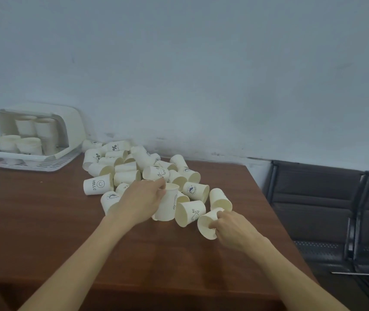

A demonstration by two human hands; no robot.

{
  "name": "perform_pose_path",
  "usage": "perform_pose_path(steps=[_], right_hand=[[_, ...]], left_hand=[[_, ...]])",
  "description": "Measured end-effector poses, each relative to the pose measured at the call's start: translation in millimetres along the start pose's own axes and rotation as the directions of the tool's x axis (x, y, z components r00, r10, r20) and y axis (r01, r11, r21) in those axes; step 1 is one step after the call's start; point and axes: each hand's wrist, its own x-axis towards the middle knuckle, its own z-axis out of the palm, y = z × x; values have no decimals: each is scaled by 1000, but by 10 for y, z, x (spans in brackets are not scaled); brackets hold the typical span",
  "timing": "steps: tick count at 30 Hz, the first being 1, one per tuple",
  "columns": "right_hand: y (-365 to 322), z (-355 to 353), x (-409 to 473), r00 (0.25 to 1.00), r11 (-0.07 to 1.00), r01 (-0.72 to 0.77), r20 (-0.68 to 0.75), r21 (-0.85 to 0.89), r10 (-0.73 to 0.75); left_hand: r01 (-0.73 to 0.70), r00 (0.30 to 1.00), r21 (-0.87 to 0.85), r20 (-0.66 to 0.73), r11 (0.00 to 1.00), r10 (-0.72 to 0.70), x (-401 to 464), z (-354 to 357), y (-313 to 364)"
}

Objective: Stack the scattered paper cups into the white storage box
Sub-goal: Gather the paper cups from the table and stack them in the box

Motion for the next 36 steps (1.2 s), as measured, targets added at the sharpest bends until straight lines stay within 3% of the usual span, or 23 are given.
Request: perform_pose_path(steps=[10, 19, 36], right_hand=[[-83, -131, -76, 999, 983, -8, 50, -184, 18], [-101, -312, -124, 995, 992, -104, -9, -67, 104], [-490, -743, 59, 927, 969, -222, -283, 108, 244]], left_hand=[[-6, 1000, 54, 5, 999, 6, -23, -57, 116], [-22, 999, 26, -31, 999, 22, -61, -119, 128], [-28, 995, 44, -90, 999, 31, -249, -503, -103]])
